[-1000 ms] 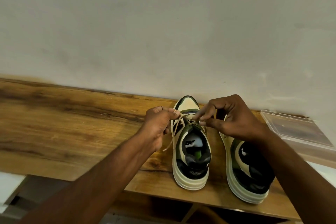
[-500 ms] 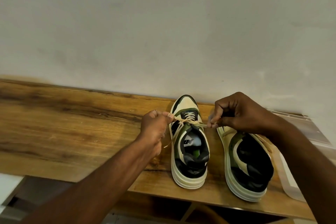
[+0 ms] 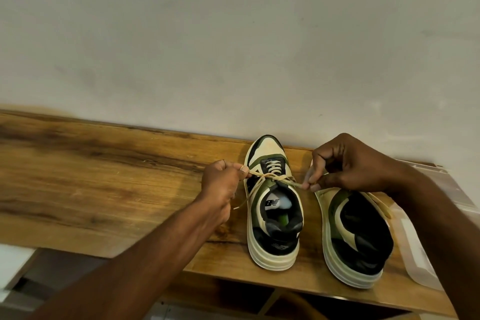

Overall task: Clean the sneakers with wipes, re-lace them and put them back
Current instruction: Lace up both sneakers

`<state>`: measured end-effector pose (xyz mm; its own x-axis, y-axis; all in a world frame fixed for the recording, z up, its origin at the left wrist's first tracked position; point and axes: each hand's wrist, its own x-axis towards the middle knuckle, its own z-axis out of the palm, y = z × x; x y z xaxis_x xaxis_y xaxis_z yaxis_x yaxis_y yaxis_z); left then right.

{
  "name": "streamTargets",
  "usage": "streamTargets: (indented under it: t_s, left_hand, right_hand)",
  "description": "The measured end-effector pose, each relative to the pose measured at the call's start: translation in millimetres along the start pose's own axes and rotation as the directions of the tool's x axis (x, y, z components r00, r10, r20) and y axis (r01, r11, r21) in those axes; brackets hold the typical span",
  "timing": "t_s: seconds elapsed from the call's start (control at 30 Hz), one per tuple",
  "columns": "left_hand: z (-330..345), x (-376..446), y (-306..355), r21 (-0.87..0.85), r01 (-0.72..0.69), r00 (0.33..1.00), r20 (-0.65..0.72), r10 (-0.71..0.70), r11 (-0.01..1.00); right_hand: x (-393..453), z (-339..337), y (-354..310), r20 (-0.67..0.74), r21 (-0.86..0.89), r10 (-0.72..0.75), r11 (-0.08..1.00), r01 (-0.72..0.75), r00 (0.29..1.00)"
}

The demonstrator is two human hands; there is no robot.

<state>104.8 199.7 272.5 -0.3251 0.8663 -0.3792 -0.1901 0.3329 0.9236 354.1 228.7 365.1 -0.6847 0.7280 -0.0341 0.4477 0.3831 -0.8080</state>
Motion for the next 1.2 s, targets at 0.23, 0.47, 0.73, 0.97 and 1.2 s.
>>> streamTargets:
  t_s: [0.23, 0.47, 0.73, 0.97, 1.2]
  left_hand:
    - [4, 1, -4, 0.026, -0.052, 0.998, -0.028, 0.052, 0.998]
    - [5, 1, -3, 0.043, -0.072, 0.997, -0.026, 0.073, 0.996]
    - [5, 2, -5, 0.065, -0.067, 0.997, -0.026, 0.068, 0.996]
    - [7, -1, -6, 0.090, -0.104, 0.994, -0.007, 0.105, 0.990]
    - [9, -2, -8, 0.078, -0.147, 0.989, -0.002, 0.147, 0.986]
  right_hand:
    - [2, 6, -6, 0.052, -0.049, 0.018, 0.999, -0.015, 0.998]
    - [4, 6, -6, 0.079, -0.056, 0.050, 0.997, -0.046, 0.996]
    - [7, 8, -7, 0.095, -0.058, 0.099, 0.994, -0.094, 0.991]
    - [8, 14, -9, 0.061, -0.056, 0.132, 0.990, -0.129, 0.989]
    - [10, 18, -6, -0.005, -0.113, 0.157, 0.981, -0.156, 0.988]
